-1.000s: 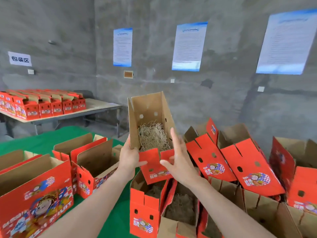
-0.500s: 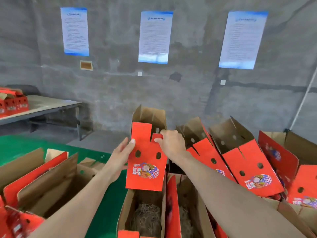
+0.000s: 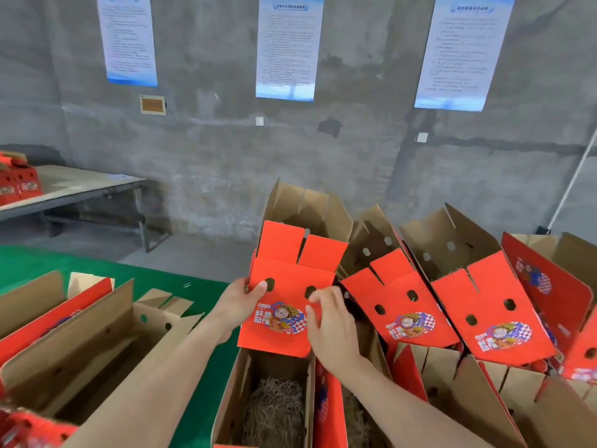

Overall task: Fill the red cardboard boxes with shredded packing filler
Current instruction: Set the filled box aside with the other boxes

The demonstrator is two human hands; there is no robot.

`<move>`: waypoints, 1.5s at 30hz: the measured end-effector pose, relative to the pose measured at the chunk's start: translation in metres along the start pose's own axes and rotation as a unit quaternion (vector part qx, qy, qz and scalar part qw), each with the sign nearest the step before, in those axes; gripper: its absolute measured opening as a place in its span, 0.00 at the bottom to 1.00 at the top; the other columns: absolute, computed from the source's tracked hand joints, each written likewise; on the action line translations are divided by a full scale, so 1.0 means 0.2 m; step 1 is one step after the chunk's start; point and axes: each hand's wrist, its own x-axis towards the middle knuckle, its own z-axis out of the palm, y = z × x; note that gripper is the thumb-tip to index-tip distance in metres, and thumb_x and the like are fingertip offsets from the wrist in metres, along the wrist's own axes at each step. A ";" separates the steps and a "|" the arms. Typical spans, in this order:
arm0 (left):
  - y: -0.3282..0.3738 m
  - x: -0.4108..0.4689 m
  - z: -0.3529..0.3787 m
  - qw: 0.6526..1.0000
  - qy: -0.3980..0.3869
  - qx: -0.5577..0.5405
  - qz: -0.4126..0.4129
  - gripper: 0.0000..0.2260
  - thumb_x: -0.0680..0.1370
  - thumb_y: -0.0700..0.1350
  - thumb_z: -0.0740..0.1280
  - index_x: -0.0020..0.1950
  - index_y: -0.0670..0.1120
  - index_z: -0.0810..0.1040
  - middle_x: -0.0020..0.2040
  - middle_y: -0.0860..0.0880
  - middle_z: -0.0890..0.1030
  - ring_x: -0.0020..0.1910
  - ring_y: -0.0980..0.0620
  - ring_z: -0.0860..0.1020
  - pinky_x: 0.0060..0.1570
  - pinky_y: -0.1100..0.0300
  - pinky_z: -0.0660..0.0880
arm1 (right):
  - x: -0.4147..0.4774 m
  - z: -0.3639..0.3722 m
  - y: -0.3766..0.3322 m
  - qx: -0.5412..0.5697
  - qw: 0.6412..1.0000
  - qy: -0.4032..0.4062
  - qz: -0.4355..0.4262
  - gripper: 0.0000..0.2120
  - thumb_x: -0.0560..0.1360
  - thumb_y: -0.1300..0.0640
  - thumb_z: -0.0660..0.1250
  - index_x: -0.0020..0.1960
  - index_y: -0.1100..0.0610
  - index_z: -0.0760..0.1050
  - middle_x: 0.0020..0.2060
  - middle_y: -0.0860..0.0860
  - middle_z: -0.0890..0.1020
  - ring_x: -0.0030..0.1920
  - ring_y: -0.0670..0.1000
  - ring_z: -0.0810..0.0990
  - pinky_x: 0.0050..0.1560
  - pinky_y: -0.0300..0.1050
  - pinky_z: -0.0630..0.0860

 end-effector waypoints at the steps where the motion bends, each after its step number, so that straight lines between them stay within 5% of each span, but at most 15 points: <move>1: 0.00 0.01 0.01 1.000 0.008 0.000 0.004 0.13 0.79 0.54 0.61 0.58 0.47 0.70 0.51 0.48 0.79 0.48 0.50 0.79 0.48 0.52 0.76 | -0.03 0.03 0.01 -0.045 0.998 -0.038 -0.022 0.11 0.75 0.58 0.62 0.57 0.54 0.71 0.55 0.50 0.70 0.47 0.54 0.78 0.41 0.47 0.73; 4: -0.01 0.02 0.03 0.999 0.049 0.000 0.008 0.20 0.79 0.54 0.60 0.68 0.45 0.67 0.58 0.46 0.78 0.49 0.50 0.77 0.44 0.56 0.73 | -0.04 0.09 0.00 -0.128 0.986 -0.108 -0.006 0.26 0.75 0.59 0.59 0.71 0.45 0.58 0.67 0.52 0.59 0.52 0.56 0.77 0.44 0.49 0.75; 8: -0.02 0.02 0.05 0.998 0.055 -0.009 0.025 0.19 0.80 0.54 0.58 0.68 0.47 0.68 0.52 0.50 0.78 0.41 0.58 0.76 0.33 0.63 0.70 | -0.01 0.14 -0.04 -0.134 0.977 -0.166 0.012 0.38 0.73 0.60 0.59 0.70 0.35 0.42 0.71 0.57 0.49 0.50 0.63 0.77 0.45 0.51 0.74; 13: -0.16 -0.03 0.08 0.989 0.080 0.104 0.065 0.15 0.80 0.46 0.58 0.66 0.44 0.69 0.60 0.43 0.76 0.57 0.45 0.76 0.58 0.49 0.72 | 0.14 0.16 -0.04 -0.111 0.971 -0.210 -0.019 0.42 0.75 0.63 0.59 0.65 0.26 0.38 0.59 0.58 0.62 0.42 0.64 0.77 0.39 0.51 0.69; 17: -0.50 -0.19 0.12 0.910 -0.052 0.411 0.016 0.32 0.78 0.43 0.59 0.77 0.46 0.45 0.69 0.43 0.67 0.65 0.44 0.70 0.64 0.48 0.68 | 0.26 0.09 0.05 -0.162 0.969 -0.184 -0.037 0.39 0.77 0.65 0.54 0.67 0.27 0.39 0.53 0.58 0.65 0.38 0.62 0.76 0.38 0.49 0.65; 20: -0.57 -0.21 0.11 0.885 -0.085 0.455 0.052 0.36 0.77 0.37 0.57 0.75 0.45 0.34 0.68 0.45 0.70 0.60 0.50 0.76 0.61 0.56 0.71 | 0.34 0.00 0.12 -0.204 0.965 -0.161 -0.020 0.38 0.77 0.66 0.52 0.70 0.30 0.41 0.53 0.58 0.65 0.38 0.62 0.77 0.38 0.49 0.65; 27: -0.56 -0.18 0.12 0.889 -0.081 0.445 0.070 0.37 0.79 0.40 0.59 0.75 0.43 0.33 0.74 0.46 0.60 0.62 0.52 0.74 0.63 0.60 0.69 | 0.48 -0.16 0.17 -0.332 0.938 -0.099 -0.026 0.35 0.77 0.62 0.55 0.72 0.33 0.44 0.53 0.58 0.66 0.38 0.58 0.78 0.36 0.49 0.64; 33: -0.59 -0.19 0.11 0.878 -0.063 0.471 0.055 0.38 0.77 0.37 0.59 0.75 0.43 0.34 0.77 0.44 0.50 0.54 0.51 0.79 0.53 0.60 0.74 | 0.40 -0.13 0.32 -0.278 0.929 -0.245 0.018 0.40 0.75 0.69 0.53 0.73 0.35 0.41 0.60 0.63 0.65 0.47 0.64 0.78 0.48 0.53 0.72; 45: -0.55 -0.17 0.12 0.903 -0.031 0.424 0.064 0.34 0.77 0.45 0.64 0.77 0.47 0.47 0.77 0.46 0.53 0.64 0.48 0.73 0.63 0.59 0.69 | 0.35 0.03 0.15 -0.304 0.916 -0.252 0.064 0.39 0.76 0.61 0.58 0.73 0.37 0.38 0.73 0.62 0.48 0.59 0.63 0.73 0.55 0.56 0.73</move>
